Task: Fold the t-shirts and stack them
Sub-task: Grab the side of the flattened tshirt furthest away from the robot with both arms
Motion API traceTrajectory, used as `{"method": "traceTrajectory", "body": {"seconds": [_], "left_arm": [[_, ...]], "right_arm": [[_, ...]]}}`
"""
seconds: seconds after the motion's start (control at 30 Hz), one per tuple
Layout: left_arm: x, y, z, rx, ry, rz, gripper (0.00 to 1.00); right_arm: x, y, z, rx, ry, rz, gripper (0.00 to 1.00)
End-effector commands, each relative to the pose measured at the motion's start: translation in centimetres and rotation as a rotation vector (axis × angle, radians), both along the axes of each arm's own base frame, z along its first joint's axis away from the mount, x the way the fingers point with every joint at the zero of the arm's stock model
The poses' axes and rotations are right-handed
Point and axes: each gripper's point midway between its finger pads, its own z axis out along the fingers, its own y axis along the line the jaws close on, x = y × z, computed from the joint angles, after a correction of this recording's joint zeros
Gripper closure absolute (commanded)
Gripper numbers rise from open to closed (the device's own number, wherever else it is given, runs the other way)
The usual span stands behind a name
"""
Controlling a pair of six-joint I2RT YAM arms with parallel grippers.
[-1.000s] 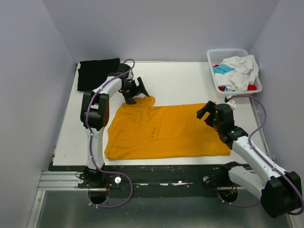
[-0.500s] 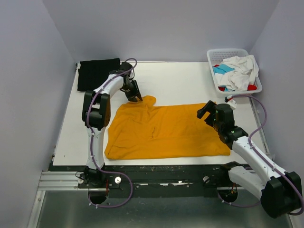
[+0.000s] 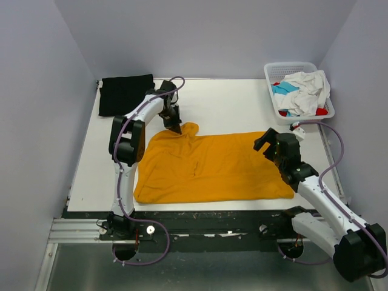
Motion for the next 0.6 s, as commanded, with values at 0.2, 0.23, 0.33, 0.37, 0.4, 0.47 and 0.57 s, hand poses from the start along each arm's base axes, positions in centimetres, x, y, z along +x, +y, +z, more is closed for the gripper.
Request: {"method": "traceTrajectory", "body": {"seconds": [0.2, 0.23, 0.33, 0.37, 0.4, 0.47, 0.57], "left_arm": [[1.6, 0.9, 2.6, 0.066, -0.13, -0.07, 1.0], [1.7, 0.8, 3.0, 0.062, -0.145, -0.079, 1.0], [1.8, 0.5, 3.6, 0.067, -0.176, -0.111, 1.0], [1.8, 0.4, 3.6, 0.068, -0.178, -0.115, 1.0], [1.7, 0.3, 3.5, 0.065, -0.174, -0.114, 1.0], [1.6, 0.2, 3.1, 0.064, -0.163, -0.11, 1.0], [1.5, 0.5, 2.8, 0.082, -0.161, -0.101, 1.0]], "right_arm": [[1.3, -1.9, 0.6, -0.129, 0.024, -0.06, 0.0], [2.0, -2.0, 0.7, -0.151, 0.039, -0.062, 0.0], [3.8, -2.4, -0.6, -0.224, 0.137, -0.093, 0.01], [4.6, -2.8, -0.7, -0.232, 0.153, -0.141, 0.02], [5.5, -3.0, -1.1, -0.248, 0.174, -0.17, 0.02], [7.2, -3.3, -2.2, -0.284, 0.224, -0.226, 0.04], [9.4, -4.2, -3.9, -0.358, 0.306, -0.329, 0.05]]}}
